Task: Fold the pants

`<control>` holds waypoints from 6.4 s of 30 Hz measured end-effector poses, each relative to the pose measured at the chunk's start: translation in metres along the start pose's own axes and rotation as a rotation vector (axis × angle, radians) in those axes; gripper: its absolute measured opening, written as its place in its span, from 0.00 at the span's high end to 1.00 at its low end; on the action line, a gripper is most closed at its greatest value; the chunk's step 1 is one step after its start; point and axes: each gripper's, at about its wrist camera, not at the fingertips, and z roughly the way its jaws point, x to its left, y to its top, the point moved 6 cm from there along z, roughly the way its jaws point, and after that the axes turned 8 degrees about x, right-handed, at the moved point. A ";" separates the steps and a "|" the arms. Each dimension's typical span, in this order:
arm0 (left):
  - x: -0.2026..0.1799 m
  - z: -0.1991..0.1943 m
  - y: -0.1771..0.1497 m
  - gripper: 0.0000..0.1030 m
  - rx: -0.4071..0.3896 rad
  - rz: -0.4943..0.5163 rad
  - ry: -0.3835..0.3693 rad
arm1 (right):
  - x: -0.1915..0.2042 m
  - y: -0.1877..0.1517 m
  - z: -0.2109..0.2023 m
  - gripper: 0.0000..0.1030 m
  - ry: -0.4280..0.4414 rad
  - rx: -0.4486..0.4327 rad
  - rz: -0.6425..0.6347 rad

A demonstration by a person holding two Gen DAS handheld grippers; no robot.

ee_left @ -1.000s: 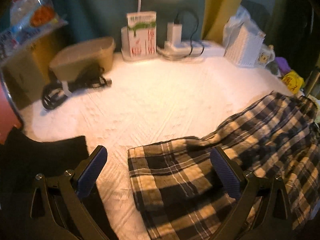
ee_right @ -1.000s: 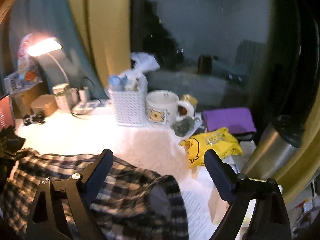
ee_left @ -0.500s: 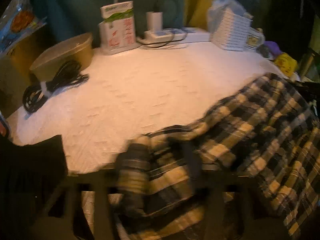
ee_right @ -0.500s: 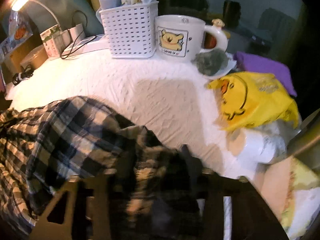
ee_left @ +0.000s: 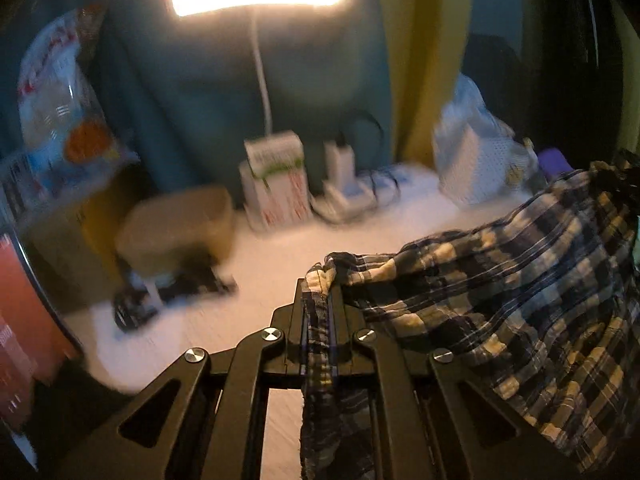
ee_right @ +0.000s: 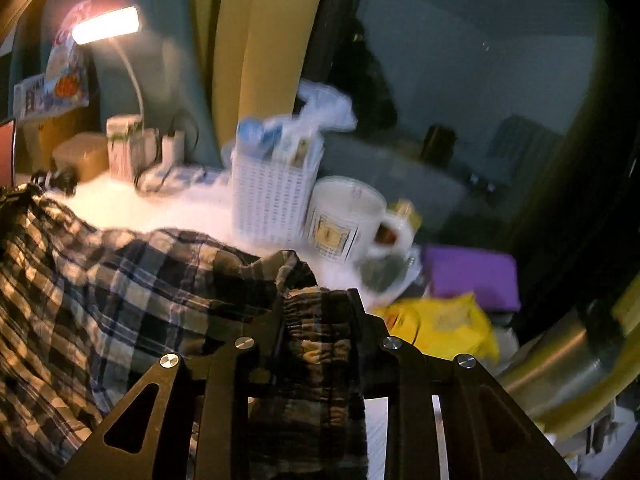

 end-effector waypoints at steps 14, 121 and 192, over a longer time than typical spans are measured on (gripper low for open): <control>0.035 0.067 0.070 0.89 -0.055 0.003 0.069 | -0.012 0.052 0.063 0.74 0.005 -0.007 0.113; -0.023 -0.051 -0.186 0.91 0.262 -0.023 -0.126 | -0.013 -0.152 -0.044 0.42 0.039 0.078 0.153; -0.014 -0.064 -0.137 0.26 0.121 -0.015 -0.192 | -0.016 -0.111 -0.041 0.33 -0.062 0.047 0.025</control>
